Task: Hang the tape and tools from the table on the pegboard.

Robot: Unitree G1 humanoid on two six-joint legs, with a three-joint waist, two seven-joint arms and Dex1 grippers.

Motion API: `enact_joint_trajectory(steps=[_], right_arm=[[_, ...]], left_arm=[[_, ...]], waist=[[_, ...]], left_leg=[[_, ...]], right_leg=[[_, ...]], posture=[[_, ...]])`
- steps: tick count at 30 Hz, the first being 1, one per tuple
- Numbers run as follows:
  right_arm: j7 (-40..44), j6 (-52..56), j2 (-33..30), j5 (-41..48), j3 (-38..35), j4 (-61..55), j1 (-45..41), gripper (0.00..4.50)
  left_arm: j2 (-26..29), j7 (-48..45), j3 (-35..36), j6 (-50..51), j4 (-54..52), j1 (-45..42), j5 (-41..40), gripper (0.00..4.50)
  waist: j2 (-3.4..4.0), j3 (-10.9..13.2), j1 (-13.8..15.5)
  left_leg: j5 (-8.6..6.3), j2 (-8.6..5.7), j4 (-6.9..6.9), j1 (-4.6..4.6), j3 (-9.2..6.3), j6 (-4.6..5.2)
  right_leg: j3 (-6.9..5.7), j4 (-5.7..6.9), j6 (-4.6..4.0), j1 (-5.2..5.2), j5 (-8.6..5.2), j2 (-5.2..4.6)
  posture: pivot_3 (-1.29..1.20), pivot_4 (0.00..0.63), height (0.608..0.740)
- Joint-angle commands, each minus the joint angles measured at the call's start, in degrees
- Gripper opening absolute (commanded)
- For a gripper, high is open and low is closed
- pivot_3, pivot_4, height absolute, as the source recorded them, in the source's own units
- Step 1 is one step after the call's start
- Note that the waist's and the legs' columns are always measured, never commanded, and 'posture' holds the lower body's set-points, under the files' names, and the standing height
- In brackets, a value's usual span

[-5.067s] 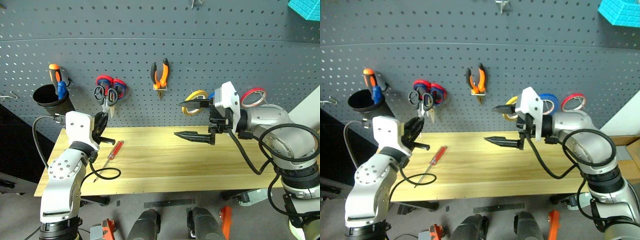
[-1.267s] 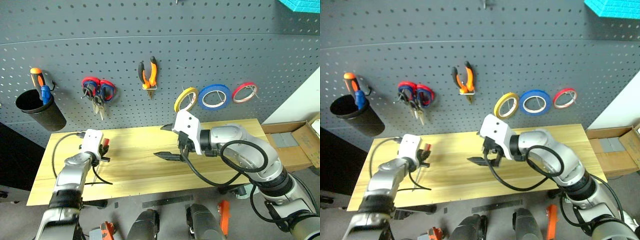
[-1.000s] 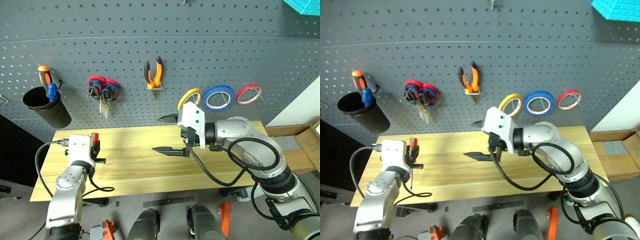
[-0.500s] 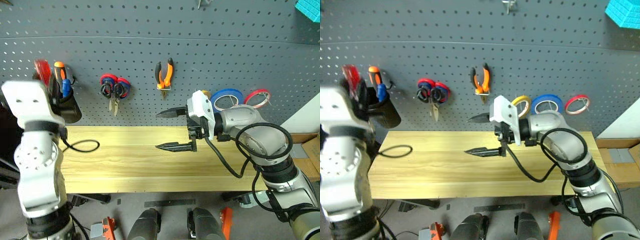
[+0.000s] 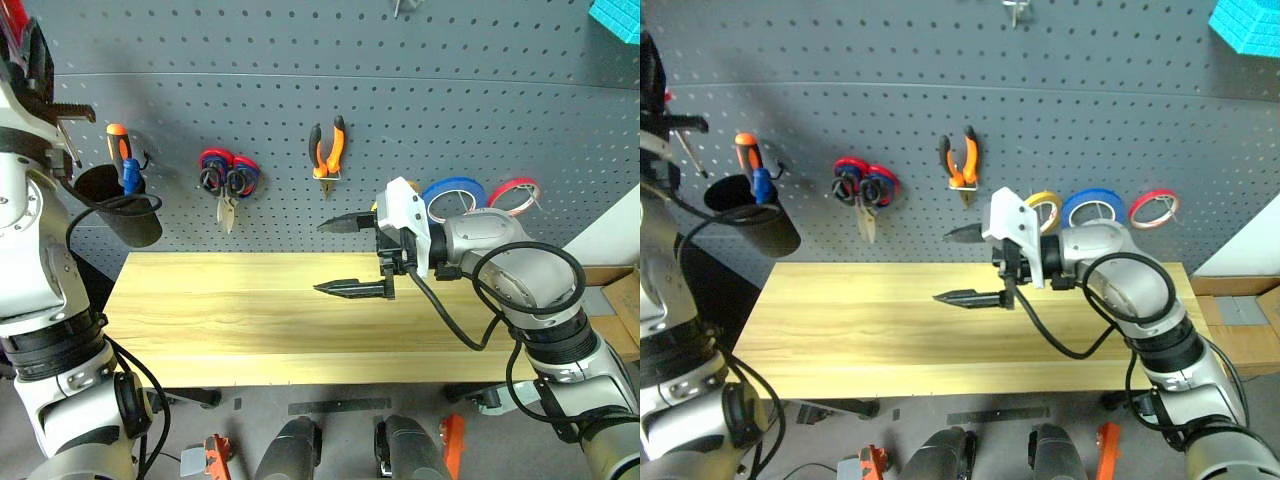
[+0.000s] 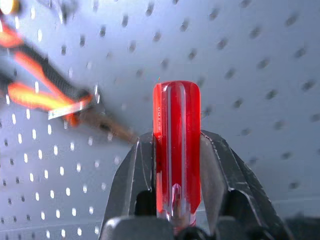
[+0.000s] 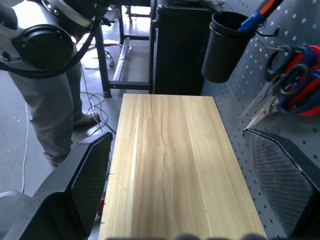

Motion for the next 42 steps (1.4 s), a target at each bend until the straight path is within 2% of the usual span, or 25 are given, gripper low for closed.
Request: enact_joint_trajectory(steps=[1, 5, 10, 20, 36, 37, 42], right_arm=[[-0.44, -0.08, -0.32, 0.71, -1.86, -2.41, 0.04, 4.50], [-0.54, -0.06, -0.10, 0.77, -1.72, -2.52, -0.30, 4.50], [-0.63, 1.06, 0.23, 2.16, -2.23, -2.97, -0.50, 4.50], [-8.21, 7.33, 3.82, 5.04, -6.62, -1.90, -1.83, 4.50], [-7.71, 6.58, 3.60, 5.01, -6.52, -2.26, -2.08, 4.50], [-7.63, 6.58, 3.54, 4.97, -6.48, -2.28, -2.10, 4.50], [-7.14, 6.44, 3.20, 4.67, -6.38, -2.23, -2.12, 4.50]], left_arm=[[1.03, -0.30, 0.83, -5.01, 1.96, -0.16, 0.18, 0.83], [-1.33, 0.98, 0.05, -11.99, 8.60, 0.93, 0.79, 0.83], [-3.14, 1.22, -1.46, -16.18, 11.23, 1.18, 1.02, 0.83], [-3.94, 3.67, -0.32, -16.90, 10.32, 4.97, 0.76, 0.83], [-4.72, 5.09, -0.78, -17.19, 9.79, 6.42, 0.77, 0.83], [-4.79, 5.02, -0.91, -17.20, 9.64, 6.60, 0.71, 1.54], [-5.30, 5.56, -1.23, -17.14, 8.85, 6.98, 0.74, 3.24]], waist=[[-0.04, -0.02, -0.24], [-0.08, -0.13, -0.73], [-0.20, -0.21, -0.79], [-0.23, -0.24, -1.24], [-0.30, -0.49, -1.62], [-0.32, -0.54, -1.65], [-0.41, -0.90, -1.93]], left_leg=[[0.00, 0.00, 0.01, 0.00, 0.00, 0.00], [0.00, -0.01, 0.01, 0.01, 0.01, 0.00], [0.01, -0.01, 0.06, 0.00, 0.01, -0.01], [0.02, -0.01, 0.08, 0.01, 0.04, -0.03], [0.03, -0.01, 0.12, 0.01, 0.09, -0.04], [0.03, -0.01, 0.12, 0.01, 0.09, -0.04], [0.03, -0.01, 0.15, 0.01, 0.09, -0.04]], right_leg=[[0.00, 0.00, 0.00, -0.01, 0.00, 0.00], [0.01, 0.01, 0.02, 0.00, 0.01, -0.02], [0.01, 0.09, 0.02, 0.00, 0.01, -0.01], [0.05, 0.38, 0.02, -0.02, 0.02, -0.03], [0.08, 0.50, 0.02, -0.04, 0.02, -0.03], [0.08, 0.50, 0.02, -0.04, 0.02, -0.03], [0.09, 0.56, 0.02, -0.04, 0.02, -0.03]], posture=[[-0.05, 0.118, 0.740], [-0.05, 0.114, 0.740], [-0.06, 0.120, 0.740], [-0.06, 0.125, 0.740], [-0.06, 0.117, 0.740], [-0.06, 0.117, 0.740], [-0.06, 0.116, 0.740]])
